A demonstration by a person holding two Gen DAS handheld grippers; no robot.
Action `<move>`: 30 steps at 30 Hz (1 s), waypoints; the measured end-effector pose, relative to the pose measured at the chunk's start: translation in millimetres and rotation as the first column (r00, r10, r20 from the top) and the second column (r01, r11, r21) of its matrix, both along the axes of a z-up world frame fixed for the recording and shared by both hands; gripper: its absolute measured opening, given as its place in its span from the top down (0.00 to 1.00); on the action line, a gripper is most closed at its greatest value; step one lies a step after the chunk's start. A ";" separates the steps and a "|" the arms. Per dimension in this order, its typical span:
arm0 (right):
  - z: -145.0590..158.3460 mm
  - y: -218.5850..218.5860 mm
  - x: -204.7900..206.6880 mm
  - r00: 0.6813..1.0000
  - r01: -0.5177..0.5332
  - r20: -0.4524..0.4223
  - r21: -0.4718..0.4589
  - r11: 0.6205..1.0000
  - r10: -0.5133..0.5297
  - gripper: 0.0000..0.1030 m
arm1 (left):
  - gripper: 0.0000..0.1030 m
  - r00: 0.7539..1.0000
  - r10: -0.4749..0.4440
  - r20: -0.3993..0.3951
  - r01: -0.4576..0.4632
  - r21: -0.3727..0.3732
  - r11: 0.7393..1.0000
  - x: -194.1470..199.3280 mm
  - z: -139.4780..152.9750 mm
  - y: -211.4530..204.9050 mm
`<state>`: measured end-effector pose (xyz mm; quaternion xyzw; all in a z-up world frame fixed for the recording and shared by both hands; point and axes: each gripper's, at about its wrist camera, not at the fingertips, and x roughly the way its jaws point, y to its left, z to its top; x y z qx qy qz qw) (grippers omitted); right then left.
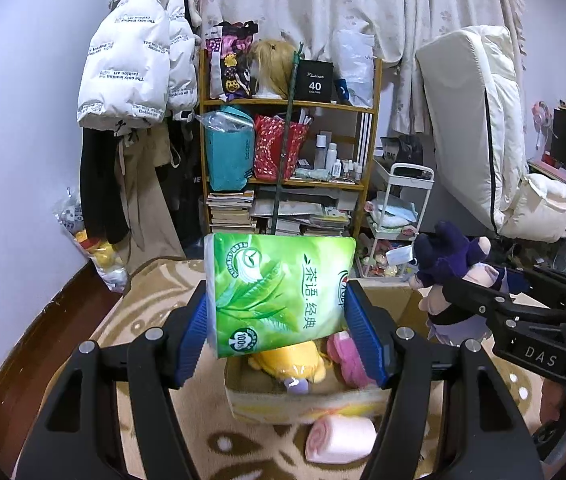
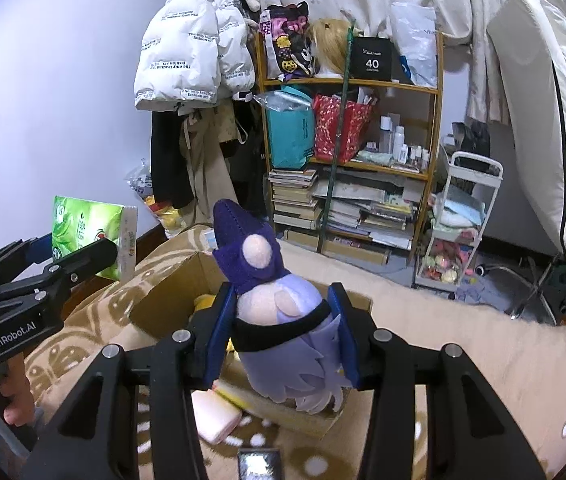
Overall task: Organize soft objects
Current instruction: 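Lower the doll into the box with the right gripper while the left gripper lowers the green tissue pack in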
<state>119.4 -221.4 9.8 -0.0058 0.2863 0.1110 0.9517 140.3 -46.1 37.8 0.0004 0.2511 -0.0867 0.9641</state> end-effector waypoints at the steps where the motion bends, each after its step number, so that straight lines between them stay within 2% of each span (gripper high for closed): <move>1: -0.9 0.2 2.5 1.000 0.000 0.002 0.000 1.000 0.000 0.52 | 0.38 1.000 0.000 0.001 0.000 0.001 1.000 5.0 -1.3 -0.6; 8: -18.2 -2.9 17.3 1.000 0.009 -0.018 0.009 1.000 -0.009 0.52 | 0.38 1.000 -0.003 -0.019 0.003 0.001 1.000 22.7 -19.2 -3.5; 19: -50.4 -7.9 31.3 0.996 0.019 -0.092 0.026 0.999 -0.016 0.52 | 0.37 0.995 -0.014 -0.096 0.014 0.002 1.000 44.0 -54.4 -10.1; 30: -73.0 -15.5 38.5 0.986 0.020 -0.168 0.064 0.998 -0.009 0.49 | 0.35 0.987 -0.027 -0.160 0.028 0.000 1.000 50.3 -77.0 -12.3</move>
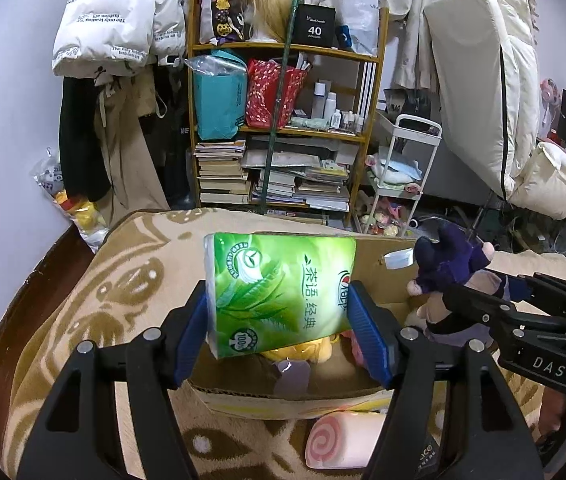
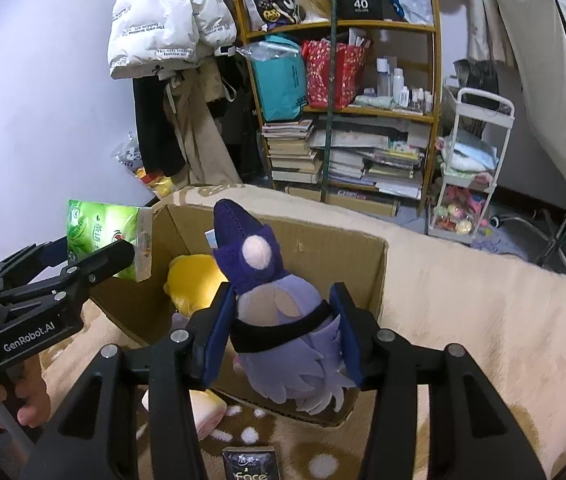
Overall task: Organize soft objects
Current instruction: 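Lower the doll into the box with the right gripper while the left gripper lowers the green tissue pack in, then open both grippers and withdraw them toward the roll cake plush and black tissue pack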
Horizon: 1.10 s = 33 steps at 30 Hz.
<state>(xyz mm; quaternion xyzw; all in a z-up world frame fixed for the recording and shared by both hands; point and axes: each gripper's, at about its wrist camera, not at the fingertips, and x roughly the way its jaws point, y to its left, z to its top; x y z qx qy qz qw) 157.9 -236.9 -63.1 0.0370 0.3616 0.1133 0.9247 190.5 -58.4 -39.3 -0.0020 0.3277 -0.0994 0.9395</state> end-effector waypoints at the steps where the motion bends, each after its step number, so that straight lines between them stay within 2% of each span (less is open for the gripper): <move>1: -1.3 -0.5 -0.3 1.000 -0.001 -0.007 0.005 1.000 0.001 0.49 | 0.34 1.000 -0.003 -0.003 0.003 0.004 1.000 -0.6 -1.3 -0.8; 5: -3.7 -1.6 -3.4 1.000 -0.001 -0.015 0.011 1.000 0.001 0.48 | 0.30 1.000 -0.003 -0.017 0.004 0.031 1.000 -2.5 -3.3 -3.5; 7: -3.0 -1.8 -4.8 1.000 -0.005 -0.013 0.017 1.000 0.005 0.45 | 0.23 1.000 0.001 -0.008 -0.001 0.038 0.999 -6.0 -1.9 -3.5; 9: -2.2 -1.0 -7.1 1.000 -0.005 -0.007 0.019 1.000 0.005 0.35 | 0.17 1.000 0.001 0.003 -0.002 0.036 0.999 -9.6 0.8 -3.1; 10: -1.3 -0.4 -9.9 1.000 -0.003 -0.003 0.019 1.000 0.003 0.34 | 0.14 1.000 0.001 0.005 -0.001 0.034 0.999 -11.8 2.9 -2.4; 13: 0.8 -1.3 -17.4 1.000 -0.002 0.002 0.022 1.000 0.002 0.30 | 0.12 1.000 0.012 0.008 -0.012 0.033 0.999 -16.8 6.5 0.7; 15: 2.6 -2.2 -22.6 1.000 0.000 0.003 0.026 1.000 0.000 0.20 | 0.10 1.000 0.019 0.006 -0.019 0.029 0.999 -20.3 8.2 3.5; 17: 5.0 -3.5 -29.4 1.000 0.004 0.009 0.032 0.999 -0.004 0.17 | 0.06 0.999 0.033 0.004 -0.034 0.027 0.999 -25.9 11.4 7.5; 22: 12.2 -4.1 -47.0 1.000 0.010 0.018 0.025 1.000 -0.011 0.12 | 0.03 0.999 0.046 0.017 -0.047 0.036 0.998 -46.4 19.7 13.2; 27: 15.5 -1.2 -64.1 1.000 0.016 0.017 0.011 1.000 -0.016 0.11 | 0.02 0.999 0.047 0.017 -0.048 0.056 0.997 -64.6 27.5 17.0; 33: 14.4 1.9 -87.7 1.000 0.025 0.000 0.003 1.000 -0.025 0.10 | 0.02 0.999 0.039 -0.021 -0.039 0.027 0.999 -86.0 31.1 20.8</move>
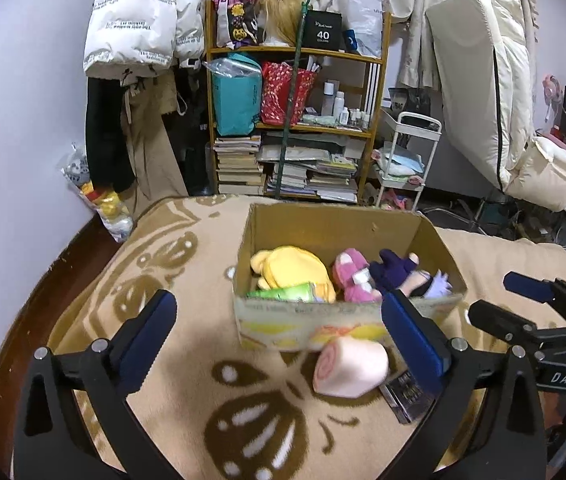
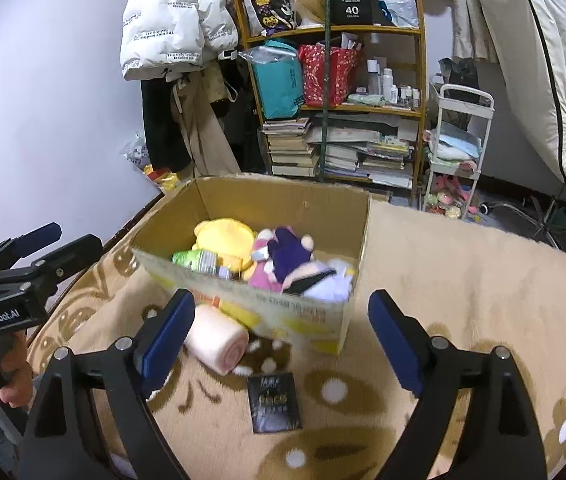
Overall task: Organize soft objects
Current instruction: 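Open both grippers and withdraw them toward the roll cake plush and black tissue pack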
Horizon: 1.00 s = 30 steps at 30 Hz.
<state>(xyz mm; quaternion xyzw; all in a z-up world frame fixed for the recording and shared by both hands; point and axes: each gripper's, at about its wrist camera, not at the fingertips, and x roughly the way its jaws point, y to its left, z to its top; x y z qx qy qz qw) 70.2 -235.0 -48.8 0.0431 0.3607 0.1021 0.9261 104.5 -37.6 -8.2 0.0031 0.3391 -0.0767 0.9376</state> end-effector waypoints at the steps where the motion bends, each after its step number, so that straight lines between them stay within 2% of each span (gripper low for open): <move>1: -1.4 -0.2 -3.9 1.000 0.000 -0.006 0.000 1.000 0.000 0.10 | 0.02 1.000 -0.008 -0.010 0.008 -0.001 1.000 -3.1 -0.6 -0.1; 4: -4.9 -0.7 -13.0 1.000 0.004 -0.023 -0.006 1.000 -0.004 0.10 | 0.02 0.999 -0.035 -0.032 0.036 0.006 0.999 -12.9 -2.0 -3.9; 8: -7.9 -3.6 -23.1 0.999 0.019 -0.039 -0.001 1.000 -0.019 0.10 | 0.02 0.996 -0.063 -0.058 0.062 -0.023 0.998 -21.9 -5.4 -5.8; 21: -31.7 -3.2 -21.2 0.993 0.026 -0.116 0.000 1.000 -0.026 0.10 | 0.02 0.984 -0.115 -0.139 0.113 -0.026 0.993 -11.6 -26.7 -19.7; 26: -49.7 2.9 -8.4 0.981 0.013 -0.195 -0.033 0.999 -0.019 0.10 | 0.02 0.972 -0.158 -0.173 0.152 -0.045 0.987 2.1 -39.6 -34.2; 30: -62.8 4.0 -0.6 0.968 0.012 -0.251 -0.019 1.000 -0.016 0.10 | 0.02 0.960 -0.194 -0.202 0.187 -0.055 0.981 16.0 -50.3 -47.6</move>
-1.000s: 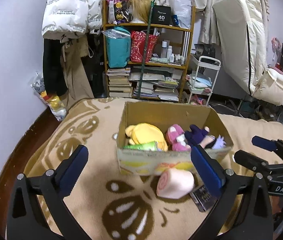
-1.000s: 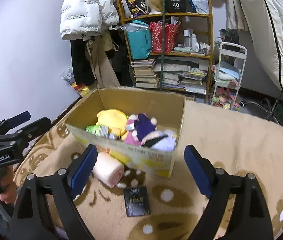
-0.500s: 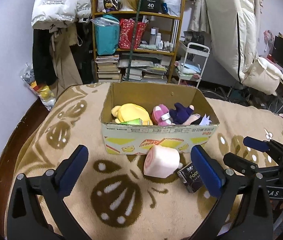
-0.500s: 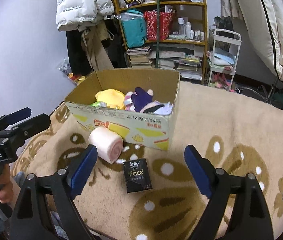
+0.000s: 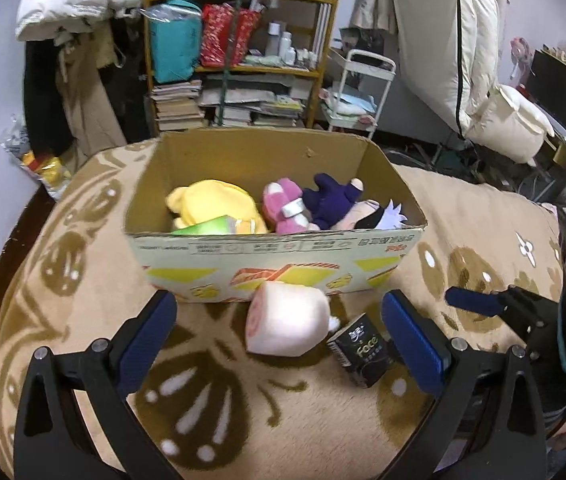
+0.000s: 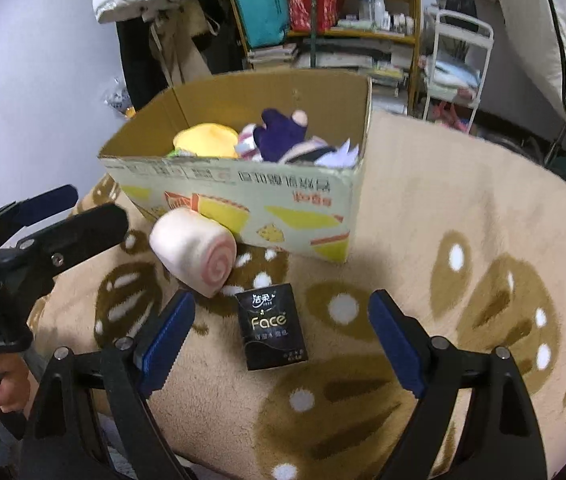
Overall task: Organize soft objects
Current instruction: 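Open both grippers and withdraw them toward the roll cake plush and black tissue pack, then grasp the black 'Face' tissue pack with the right gripper while the left gripper grasps the pink roll cake plush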
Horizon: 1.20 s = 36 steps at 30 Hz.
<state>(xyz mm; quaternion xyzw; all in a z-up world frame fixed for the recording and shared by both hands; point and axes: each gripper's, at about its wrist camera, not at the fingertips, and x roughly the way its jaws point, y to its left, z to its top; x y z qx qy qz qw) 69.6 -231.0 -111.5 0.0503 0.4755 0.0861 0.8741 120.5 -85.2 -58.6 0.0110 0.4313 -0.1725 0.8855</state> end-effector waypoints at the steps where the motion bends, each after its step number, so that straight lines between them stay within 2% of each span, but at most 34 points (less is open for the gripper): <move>1: -2.2 0.1 2.1 1.000 0.000 -0.008 0.001 1.000 0.000 0.10 | 0.02 1.000 -0.007 -0.007 0.007 0.001 1.000 3.1 -2.7 -2.6; 7: -16.9 -1.1 12.7 0.998 0.001 -0.056 0.019 1.000 0.000 0.11 | 0.02 0.996 -0.037 -0.080 0.037 0.003 0.999 20.3 -24.7 -17.4; 12: -32.5 1.2 18.7 0.992 -0.015 -0.125 0.038 0.999 0.020 0.20 | 0.02 0.988 -0.049 -0.150 0.051 0.007 0.999 30.5 -43.1 -22.8; 19: -51.5 2.8 27.4 0.979 -0.029 -0.201 0.062 0.998 0.041 0.24 | 0.03 0.972 -0.054 -0.228 0.063 0.035 0.997 41.4 -66.0 -28.8; 20: -53.9 3.6 28.5 0.977 -0.032 -0.209 0.061 0.998 0.044 0.29 | 0.04 0.971 -0.047 -0.236 0.061 0.050 0.997 42.3 -69.4 -29.8; 22: -58.4 5.2 30.1 0.972 -0.038 -0.231 0.061 0.997 0.051 0.34 | 0.18 0.967 -0.038 -0.253 0.056 0.065 0.996 44.5 -75.0 -30.3; 24: -63.8 6.4 31.5 0.965 -0.045 -0.254 0.057 0.997 0.058 0.36 | 0.25 0.957 -0.032 -0.289 0.052 0.063 0.997 47.1 -81.8 -29.1; 25: -66.6 7.8 31.9 0.963 -0.051 -0.263 0.050 0.997 0.062 0.38 | 0.31 0.954 -0.030 -0.300 0.050 0.060 0.997 47.4 -84.3 -27.3; 27: -70.5 11.3 33.3 0.958 -0.065 -0.276 0.044 0.997 0.075 0.49 | 0.40 0.947 -0.029 -0.320 0.049 0.055 0.997 47.9 -88.5 -26.5; 31: -71.0 15.1 34.4 0.959 -0.076 -0.270 0.027 0.997 0.081 0.50 | 0.48 0.950 -0.024 -0.312 0.044 0.058 0.997 45.8 -88.5 -24.6; 36: -63.7 12.0 30.1 0.973 -0.056 -0.225 0.017 0.998 0.058 0.51 | 0.54 0.954 -0.008 -0.299 0.023 0.046 0.999 38.4 -81.9 -14.6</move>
